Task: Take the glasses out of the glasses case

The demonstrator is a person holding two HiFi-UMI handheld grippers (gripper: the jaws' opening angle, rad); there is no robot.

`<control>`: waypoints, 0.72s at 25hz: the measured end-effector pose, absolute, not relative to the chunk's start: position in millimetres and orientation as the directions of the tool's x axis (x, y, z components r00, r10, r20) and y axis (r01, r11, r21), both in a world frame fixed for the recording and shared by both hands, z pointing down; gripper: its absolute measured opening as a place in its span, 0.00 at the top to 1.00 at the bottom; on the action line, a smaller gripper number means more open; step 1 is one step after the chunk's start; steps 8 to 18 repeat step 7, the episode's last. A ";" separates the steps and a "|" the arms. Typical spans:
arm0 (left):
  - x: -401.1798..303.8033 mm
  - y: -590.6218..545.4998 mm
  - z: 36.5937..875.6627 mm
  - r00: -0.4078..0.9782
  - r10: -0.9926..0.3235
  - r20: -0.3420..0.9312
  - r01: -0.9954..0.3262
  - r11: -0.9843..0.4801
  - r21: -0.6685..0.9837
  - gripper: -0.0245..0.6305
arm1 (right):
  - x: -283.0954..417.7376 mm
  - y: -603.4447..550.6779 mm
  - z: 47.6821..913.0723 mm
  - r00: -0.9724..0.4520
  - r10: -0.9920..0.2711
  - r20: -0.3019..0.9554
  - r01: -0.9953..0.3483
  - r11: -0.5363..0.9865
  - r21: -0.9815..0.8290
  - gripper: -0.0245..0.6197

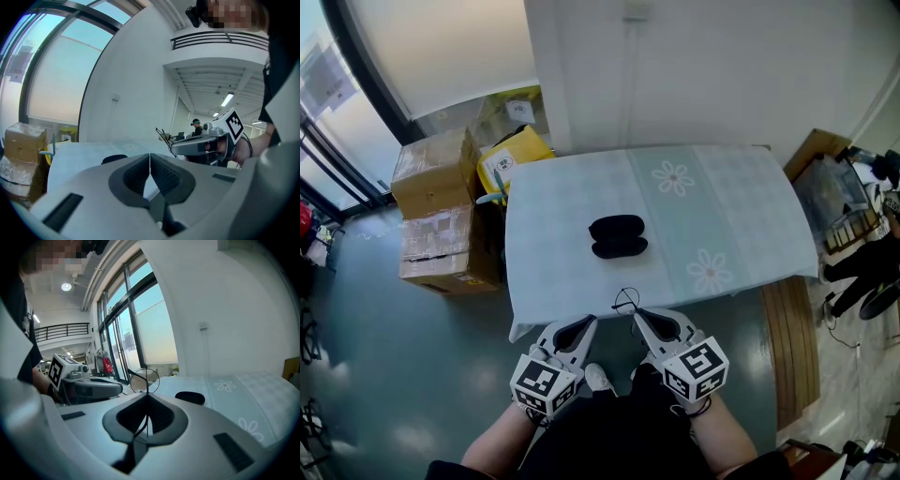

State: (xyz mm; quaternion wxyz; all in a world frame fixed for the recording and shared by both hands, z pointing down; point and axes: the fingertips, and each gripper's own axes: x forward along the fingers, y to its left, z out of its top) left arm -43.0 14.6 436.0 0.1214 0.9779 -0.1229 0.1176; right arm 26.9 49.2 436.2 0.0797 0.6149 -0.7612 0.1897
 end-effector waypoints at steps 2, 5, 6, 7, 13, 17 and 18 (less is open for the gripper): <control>-42.5 14.4 436.4 0.942 -0.213 0.260 -0.270 -0.940 0.207 0.92 | 27.8 48.9 436.7 -0.231 -0.906 0.355 -0.967 0.172 -0.190 0.92; -41.2 14.3 435.6 0.942 -0.211 0.260 -0.268 -0.941 0.206 0.92 | 29.2 48.0 435.8 -0.229 -0.907 0.353 -0.967 0.171 -0.189 0.92; -40.7 14.5 435.1 0.942 -0.211 0.260 -0.267 -0.941 0.206 0.92 | 29.5 47.8 435.4 -0.229 -0.907 0.353 -0.967 0.171 -0.189 0.92; -40.2 14.6 434.6 0.943 -0.210 0.260 -0.266 -0.942 0.206 0.92 | 29.9 47.6 434.9 -0.229 -0.907 0.353 -0.967 0.170 -0.189 0.92; -40.2 14.6 434.6 0.943 -0.210 0.260 -0.266 -0.942 0.206 0.92 | 29.9 47.6 434.9 -0.229 -0.907 0.353 -0.967 0.170 -0.189 0.92; -40.2 14.6 434.6 0.943 -0.210 0.260 -0.266 -0.942 0.206 0.92 | 29.9 47.6 434.9 -0.229 -0.907 0.353 -0.967 0.170 -0.189 0.92; -40.2 14.6 434.6 0.943 -0.210 0.260 -0.266 -0.942 0.206 0.92 | 29.9 47.6 434.9 -0.229 -0.907 0.353 -0.967 0.170 -0.189 0.92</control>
